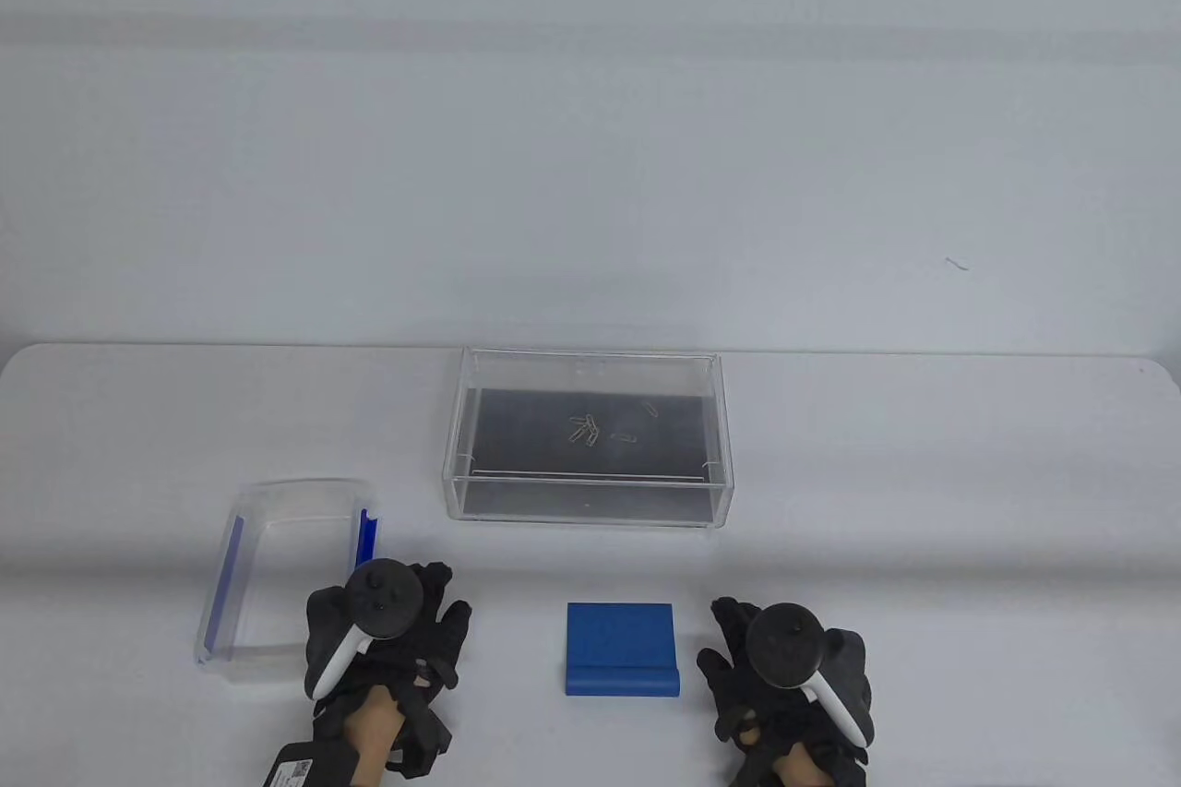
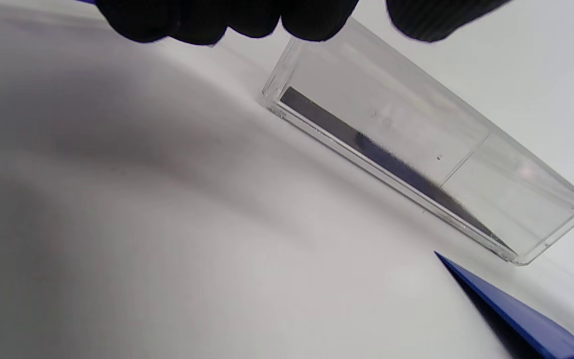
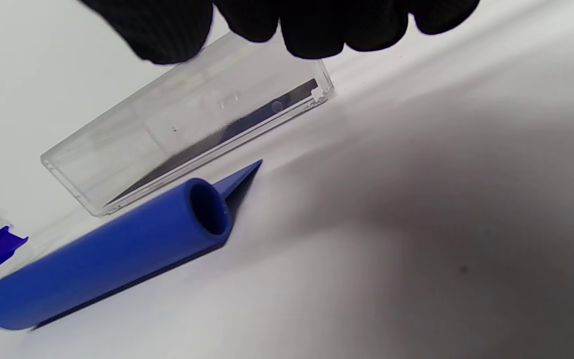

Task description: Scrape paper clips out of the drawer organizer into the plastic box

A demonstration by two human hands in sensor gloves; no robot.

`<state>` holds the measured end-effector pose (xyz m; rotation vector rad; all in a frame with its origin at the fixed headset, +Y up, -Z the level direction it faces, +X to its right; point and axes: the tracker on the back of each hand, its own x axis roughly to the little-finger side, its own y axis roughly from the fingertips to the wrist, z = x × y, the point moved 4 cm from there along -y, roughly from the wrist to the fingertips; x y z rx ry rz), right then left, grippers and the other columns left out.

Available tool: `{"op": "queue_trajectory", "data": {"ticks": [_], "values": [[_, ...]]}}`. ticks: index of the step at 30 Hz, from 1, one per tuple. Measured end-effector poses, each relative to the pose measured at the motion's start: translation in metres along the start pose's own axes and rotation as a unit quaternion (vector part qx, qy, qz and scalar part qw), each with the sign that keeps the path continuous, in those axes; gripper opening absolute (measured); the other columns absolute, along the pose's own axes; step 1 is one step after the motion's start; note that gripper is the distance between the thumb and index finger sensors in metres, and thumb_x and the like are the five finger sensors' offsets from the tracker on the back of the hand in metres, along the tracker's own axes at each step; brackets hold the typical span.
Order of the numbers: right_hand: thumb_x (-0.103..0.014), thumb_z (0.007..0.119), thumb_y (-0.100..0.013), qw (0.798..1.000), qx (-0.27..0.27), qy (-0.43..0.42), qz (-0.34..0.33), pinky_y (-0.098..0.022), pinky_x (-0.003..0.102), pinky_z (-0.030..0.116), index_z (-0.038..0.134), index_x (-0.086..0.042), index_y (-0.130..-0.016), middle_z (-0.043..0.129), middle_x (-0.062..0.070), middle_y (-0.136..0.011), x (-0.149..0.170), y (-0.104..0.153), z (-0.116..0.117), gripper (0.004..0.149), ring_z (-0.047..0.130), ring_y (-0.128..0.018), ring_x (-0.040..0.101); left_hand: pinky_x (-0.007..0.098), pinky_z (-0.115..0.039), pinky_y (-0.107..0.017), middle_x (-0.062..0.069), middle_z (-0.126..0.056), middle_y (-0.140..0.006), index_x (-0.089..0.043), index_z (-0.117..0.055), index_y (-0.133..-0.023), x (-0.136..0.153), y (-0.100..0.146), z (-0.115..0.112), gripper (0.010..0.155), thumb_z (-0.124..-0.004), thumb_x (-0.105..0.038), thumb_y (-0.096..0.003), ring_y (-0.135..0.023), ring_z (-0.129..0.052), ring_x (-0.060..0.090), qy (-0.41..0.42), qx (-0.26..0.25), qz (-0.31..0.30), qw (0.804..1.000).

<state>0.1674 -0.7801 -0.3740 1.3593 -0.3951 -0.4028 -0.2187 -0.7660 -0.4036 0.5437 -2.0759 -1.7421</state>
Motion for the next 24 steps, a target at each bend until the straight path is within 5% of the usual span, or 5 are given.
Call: {"op": "queue_trajectory", "data": {"ticks": [24], "values": [[-0.044,0.068,-0.045,1.000,0.006,-0.004,-0.018,-0.074,0.055,0.044,0.041,-0.026,-0.100,0.048,0.004,-0.106,0.001,0.004,-0.014,0.064,0.050,-0.099,0.035,0.055,-0.062,-0.066,0.015,-0.044,-0.103,-0.016,-0.049,-0.101,-0.009,0.007,-0.003,0.067,-0.066,-0.050,-0.0459,-0.095,-0.055,0.045,-0.013,0.016,-0.014,1.000]]}}
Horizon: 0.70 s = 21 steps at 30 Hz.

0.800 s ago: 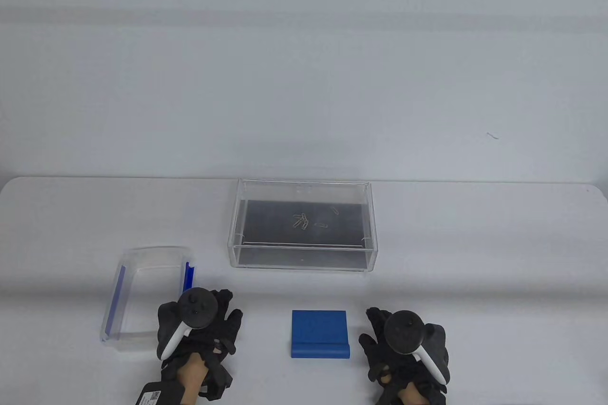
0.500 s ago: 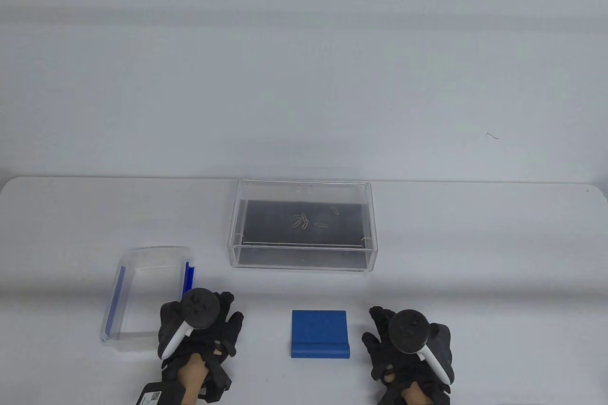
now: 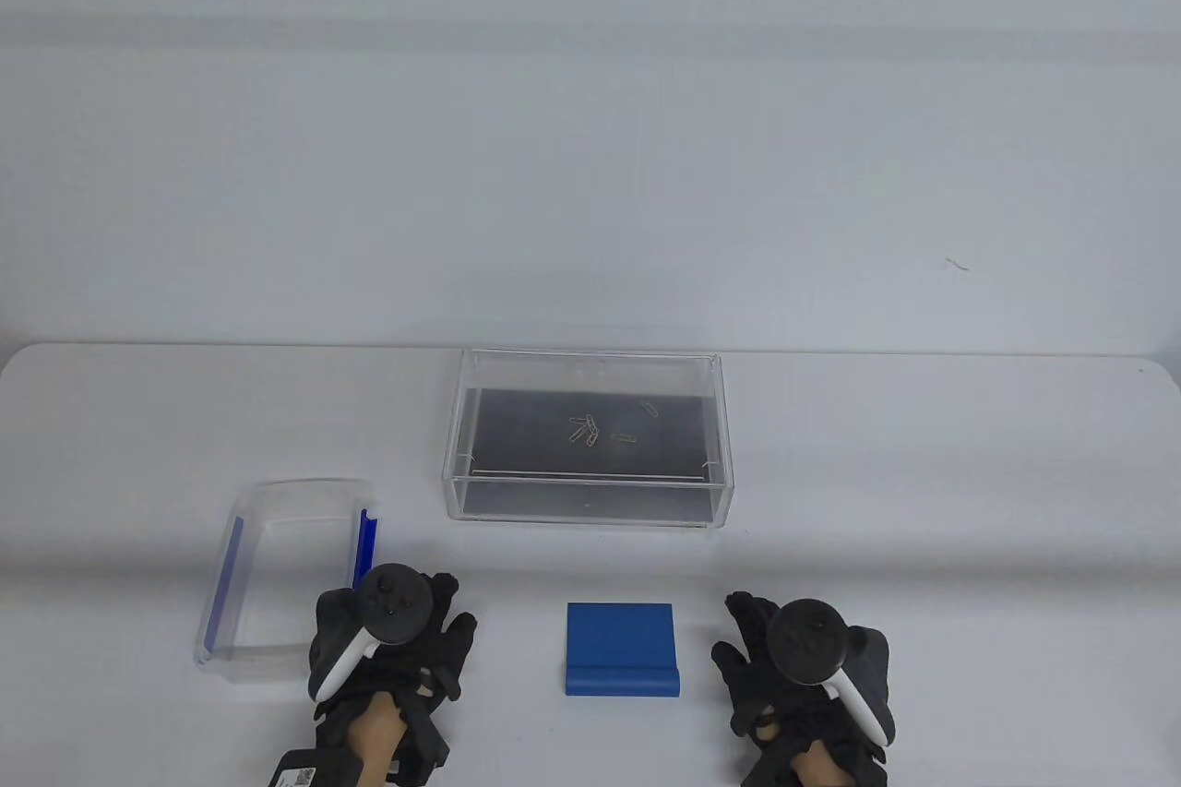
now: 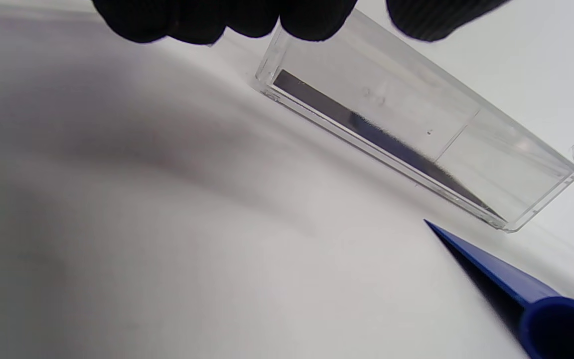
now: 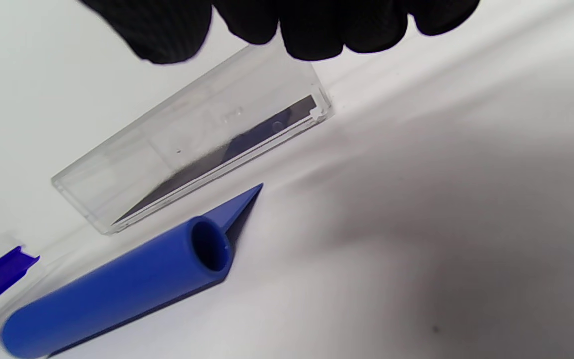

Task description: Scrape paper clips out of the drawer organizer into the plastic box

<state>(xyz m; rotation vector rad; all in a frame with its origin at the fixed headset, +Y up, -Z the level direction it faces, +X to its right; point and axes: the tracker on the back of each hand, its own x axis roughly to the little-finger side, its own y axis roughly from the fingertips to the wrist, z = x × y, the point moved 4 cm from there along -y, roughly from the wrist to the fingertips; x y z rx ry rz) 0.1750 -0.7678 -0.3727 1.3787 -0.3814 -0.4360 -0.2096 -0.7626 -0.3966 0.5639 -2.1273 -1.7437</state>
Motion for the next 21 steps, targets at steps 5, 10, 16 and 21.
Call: {"op": "queue_trajectory", "data": {"ticks": [5,10,16,21], "values": [[-0.045,0.069,-0.045,0.998,-0.011,0.031,-0.044,-0.074,0.055,0.044,0.041,-0.027,-0.099,0.047,0.004,-0.106,-0.026,0.001,0.007,0.064,0.049,-0.099,0.034,0.055,-0.062,-0.066,0.015,-0.044,-0.103,-0.016,-0.049,-0.101,-0.004,0.000,0.000,0.067,-0.065,-0.050,-0.0460,-0.095,-0.054,0.045,-0.004,0.005,-0.007,1.000],[-0.045,0.069,-0.044,0.993,-0.029,0.081,-0.079,-0.074,0.055,0.043,0.042,-0.028,-0.099,0.046,0.003,-0.107,-0.053,0.003,0.022,0.064,0.048,-0.100,0.034,0.055,-0.061,-0.066,0.015,-0.044,-0.103,-0.016,-0.049,-0.101,-0.003,0.001,-0.001,0.066,-0.065,-0.050,-0.0460,-0.095,-0.054,0.045,0.000,0.008,-0.005,1.000],[-0.045,0.069,-0.044,0.975,-0.060,0.190,-0.093,-0.075,0.055,0.041,0.041,-0.029,-0.100,0.043,0.003,-0.108,-0.071,0.001,0.050,0.064,0.045,-0.101,0.034,0.055,-0.061,-0.066,0.015,-0.044,-0.103,-0.016,-0.049,-0.101,-0.002,0.003,-0.002,0.066,-0.065,-0.050,-0.0461,-0.095,-0.054,0.045,0.005,0.020,-0.002,1.000],[-0.045,0.069,-0.044,0.965,-0.084,0.235,-0.077,-0.075,0.055,0.040,0.041,-0.028,-0.100,0.041,0.002,-0.108,-0.073,-0.004,0.066,0.065,0.042,-0.102,0.034,0.055,-0.061,-0.066,0.015,-0.044,-0.103,-0.016,-0.050,-0.101,-0.002,0.004,-0.004,0.066,-0.065,-0.050,-0.0460,-0.095,-0.054,0.045,0.003,0.027,-0.005,1.000]]}}
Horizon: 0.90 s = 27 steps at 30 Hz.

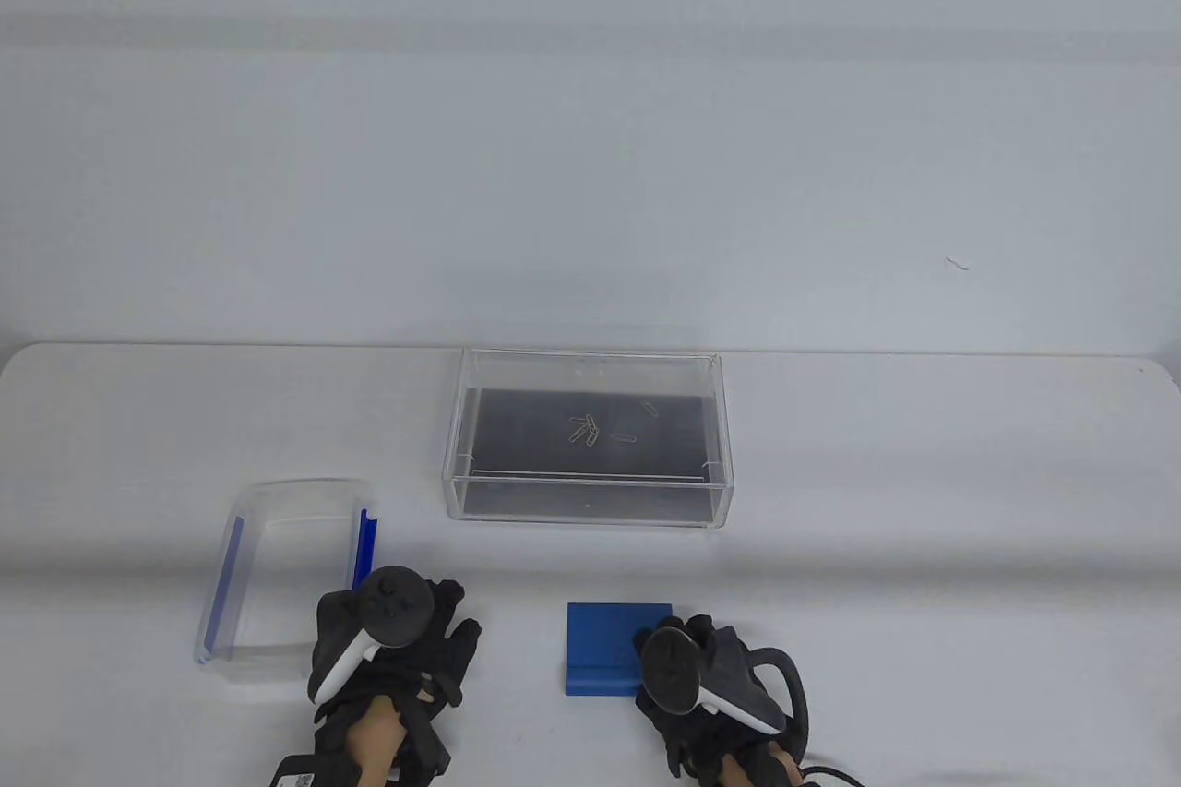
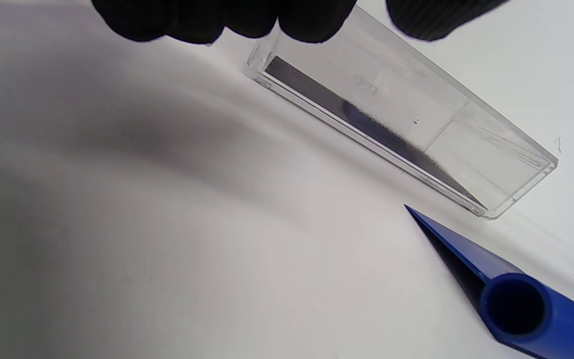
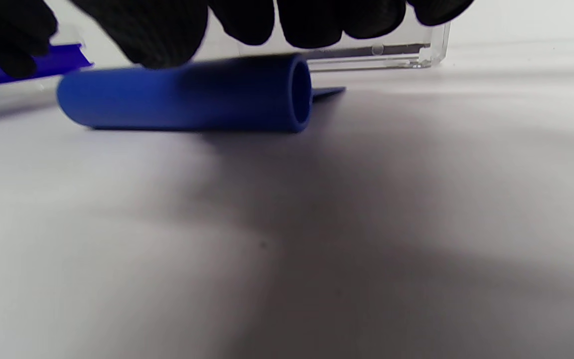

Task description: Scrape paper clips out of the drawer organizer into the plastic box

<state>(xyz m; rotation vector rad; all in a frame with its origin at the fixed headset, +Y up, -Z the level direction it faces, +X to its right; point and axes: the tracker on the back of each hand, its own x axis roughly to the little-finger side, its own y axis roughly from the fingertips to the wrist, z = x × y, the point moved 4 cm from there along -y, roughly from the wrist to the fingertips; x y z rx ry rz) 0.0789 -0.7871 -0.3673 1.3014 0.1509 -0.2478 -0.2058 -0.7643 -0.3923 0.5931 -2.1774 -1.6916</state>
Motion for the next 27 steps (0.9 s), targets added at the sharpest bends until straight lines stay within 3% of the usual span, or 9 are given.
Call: {"op": "queue_trajectory", "data": {"ticks": [7,19,24,27], "values": [[-0.045,0.070,-0.044,0.999,-0.018,0.038,0.007,-0.075,0.055,0.040,0.041,-0.029,-0.099,0.041,0.002,-0.109,-0.005,-0.006,0.012,0.065,0.042,-0.102,0.034,0.055,-0.061,-0.066,0.015,-0.045,-0.103,-0.016,-0.050,-0.101,0.000,0.000,-0.003,0.066,-0.065,-0.050,-0.0461,-0.095,-0.054,0.046,-0.003,0.015,0.003,1.000],[-0.035,0.076,-0.040,0.998,0.014,0.058,-0.008,-0.074,0.054,0.047,0.046,-0.020,-0.091,0.048,0.004,-0.104,-0.018,-0.010,0.011,0.061,0.052,-0.099,0.034,0.055,-0.060,-0.067,0.015,-0.044,-0.103,-0.016,-0.050,-0.101,0.002,0.001,-0.004,0.067,-0.065,-0.050,-0.0461,-0.095,-0.054,0.046,0.005,0.020,0.005,1.000],[-0.037,0.074,-0.040,0.999,0.029,0.017,-0.019,-0.070,0.053,0.059,0.047,-0.017,-0.090,0.054,0.009,-0.101,-0.016,-0.007,-0.002,0.061,0.066,-0.094,0.038,0.055,-0.060,-0.067,0.015,-0.044,-0.103,-0.016,-0.050,-0.101,0.002,0.001,-0.003,0.066,-0.065,-0.050,-0.0461,-0.095,-0.054,0.046,0.015,0.018,0.003,1.000],[-0.040,0.069,-0.041,0.996,0.059,-0.069,-0.009,-0.065,0.050,0.069,0.043,-0.015,-0.091,0.058,0.011,-0.098,-0.006,-0.003,-0.021,0.062,0.080,-0.086,0.036,0.055,-0.060,-0.067,0.015,-0.044,-0.103,-0.016,-0.050,-0.101,0.003,0.001,-0.003,0.066,-0.065,-0.050,-0.0462,-0.095,-0.054,0.046,0.023,0.021,0.003,0.999]]}}
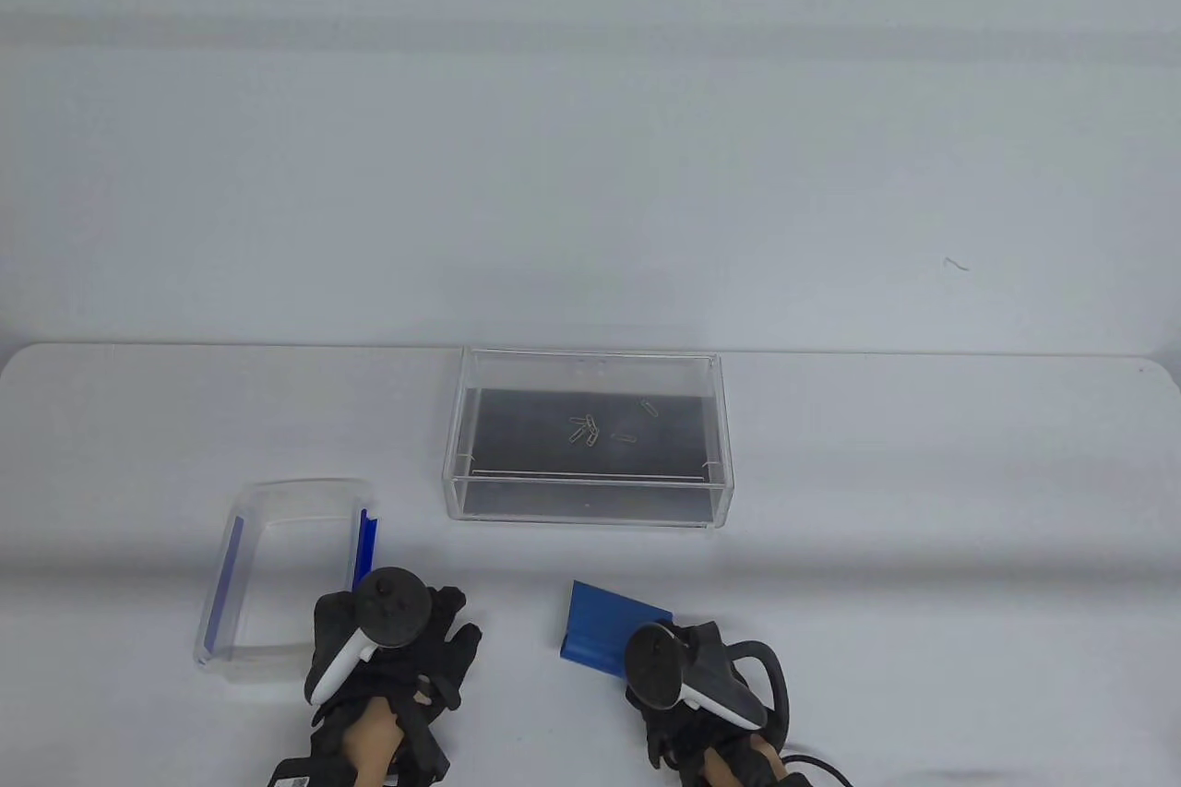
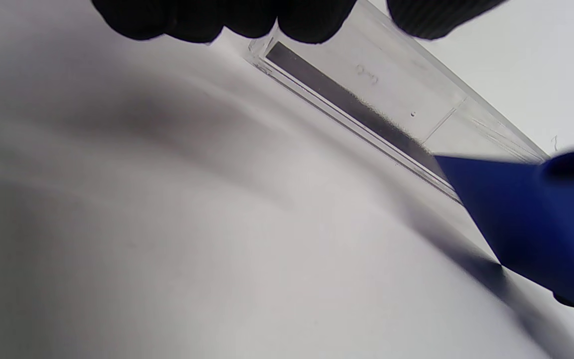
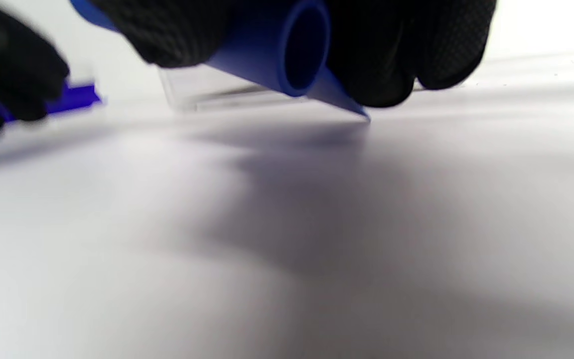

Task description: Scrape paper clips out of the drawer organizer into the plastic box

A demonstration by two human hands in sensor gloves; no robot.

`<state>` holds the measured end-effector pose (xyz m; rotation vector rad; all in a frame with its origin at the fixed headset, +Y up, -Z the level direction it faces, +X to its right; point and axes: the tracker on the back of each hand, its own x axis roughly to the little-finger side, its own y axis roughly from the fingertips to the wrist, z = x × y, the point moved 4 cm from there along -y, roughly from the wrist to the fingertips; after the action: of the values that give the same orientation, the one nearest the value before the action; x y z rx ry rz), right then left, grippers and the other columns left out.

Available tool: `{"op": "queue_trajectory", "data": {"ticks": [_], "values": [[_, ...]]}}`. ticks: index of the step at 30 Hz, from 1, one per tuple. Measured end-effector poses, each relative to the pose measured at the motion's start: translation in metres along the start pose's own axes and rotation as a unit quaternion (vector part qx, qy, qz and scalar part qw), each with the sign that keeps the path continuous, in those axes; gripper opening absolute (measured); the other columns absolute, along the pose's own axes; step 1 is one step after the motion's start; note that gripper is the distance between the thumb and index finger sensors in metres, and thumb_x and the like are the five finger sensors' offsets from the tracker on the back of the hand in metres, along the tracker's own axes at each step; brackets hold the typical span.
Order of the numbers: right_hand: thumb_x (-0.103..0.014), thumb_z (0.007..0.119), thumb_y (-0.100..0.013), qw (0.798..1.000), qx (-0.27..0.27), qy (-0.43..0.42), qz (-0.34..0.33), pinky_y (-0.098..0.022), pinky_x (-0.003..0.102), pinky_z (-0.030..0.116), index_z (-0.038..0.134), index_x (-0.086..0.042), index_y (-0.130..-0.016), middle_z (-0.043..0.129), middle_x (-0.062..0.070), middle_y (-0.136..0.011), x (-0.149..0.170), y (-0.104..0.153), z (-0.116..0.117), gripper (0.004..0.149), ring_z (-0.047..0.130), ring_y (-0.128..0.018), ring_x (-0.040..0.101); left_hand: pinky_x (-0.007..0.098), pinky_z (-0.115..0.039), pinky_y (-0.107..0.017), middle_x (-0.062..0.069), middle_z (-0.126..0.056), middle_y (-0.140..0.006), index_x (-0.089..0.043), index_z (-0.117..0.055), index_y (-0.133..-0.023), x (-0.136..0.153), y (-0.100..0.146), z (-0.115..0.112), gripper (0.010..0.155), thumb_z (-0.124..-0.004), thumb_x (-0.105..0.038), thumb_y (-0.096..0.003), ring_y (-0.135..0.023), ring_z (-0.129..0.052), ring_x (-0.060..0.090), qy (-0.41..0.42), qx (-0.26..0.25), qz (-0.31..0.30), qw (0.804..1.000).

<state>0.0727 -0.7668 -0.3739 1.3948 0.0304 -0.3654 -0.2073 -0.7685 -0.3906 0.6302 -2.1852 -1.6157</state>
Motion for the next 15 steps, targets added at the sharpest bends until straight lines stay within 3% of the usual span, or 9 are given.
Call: {"op": "queue_trajectory", "data": {"ticks": [2,5,8,10,13,15], "values": [[-0.040,0.067,-0.041,0.998,0.025,-0.056,0.009,-0.060,0.048,0.074,0.042,-0.014,-0.092,0.060,0.013,-0.096,0.008,0.001,-0.014,0.062,0.089,-0.076,0.031,0.055,-0.060,-0.067,0.015,-0.044,-0.103,-0.016,-0.050,-0.101,0.000,0.000,-0.003,0.067,-0.065,-0.050,-0.0463,-0.095,-0.054,0.046,0.007,0.004,-0.001,1.000],[-0.039,0.062,-0.043,0.989,0.068,-0.132,0.021,-0.060,0.046,0.073,0.035,-0.014,-0.093,0.059,0.012,-0.094,0.021,0.004,-0.033,0.062,0.089,-0.071,0.027,0.055,-0.060,-0.067,0.015,-0.044,-0.103,-0.016,-0.050,-0.101,0.000,-0.001,-0.006,0.066,-0.065,-0.050,-0.0464,-0.095,-0.054,0.046,0.024,0.013,-0.003,1.000],[-0.040,0.057,-0.045,0.964,0.107,-0.242,0.027,-0.057,0.045,0.072,0.027,-0.018,-0.096,0.060,0.008,-0.092,0.037,0.007,-0.056,0.064,0.087,-0.062,0.025,0.055,-0.060,-0.067,0.015,-0.044,-0.103,-0.016,-0.049,-0.101,-0.003,-0.002,-0.007,0.066,-0.065,-0.050,-0.0465,-0.095,-0.053,0.046,0.027,0.015,-0.009,0.999],[-0.041,0.056,-0.045,0.936,0.125,-0.326,0.035,-0.055,0.044,0.072,0.024,-0.018,-0.097,0.062,0.009,-0.090,0.048,0.002,-0.078,0.065,0.087,-0.057,0.023,0.055,-0.060,-0.067,0.015,-0.044,-0.103,-0.016,-0.050,-0.101,-0.005,-0.003,-0.008,0.066,-0.065,-0.051,-0.0464,-0.095,-0.053,0.046,0.026,0.017,-0.013,0.999],[-0.045,0.057,-0.044,0.912,0.158,-0.370,0.074,-0.047,0.041,0.077,0.034,-0.014,-0.096,0.072,0.009,-0.080,0.064,-0.007,-0.101,0.064,0.090,-0.043,0.017,0.055,-0.061,-0.066,0.016,-0.045,-0.103,-0.016,-0.050,-0.101,-0.009,-0.003,-0.011,0.066,-0.064,-0.051,-0.0466,-0.095,-0.054,0.046,0.039,0.031,-0.018,0.999],[-0.046,0.058,-0.044,0.904,0.164,-0.382,0.099,-0.045,0.040,0.079,0.037,-0.013,-0.096,0.074,0.009,-0.078,0.074,-0.017,-0.111,0.065,0.091,-0.040,0.015,0.055,-0.060,-0.067,0.016,-0.044,-0.103,-0.015,-0.049,-0.101,-0.014,-0.003,-0.012,0.066,-0.064,-0.050,-0.0469,-0.095,-0.054,0.046,0.058,0.036,-0.024,0.997]]}}
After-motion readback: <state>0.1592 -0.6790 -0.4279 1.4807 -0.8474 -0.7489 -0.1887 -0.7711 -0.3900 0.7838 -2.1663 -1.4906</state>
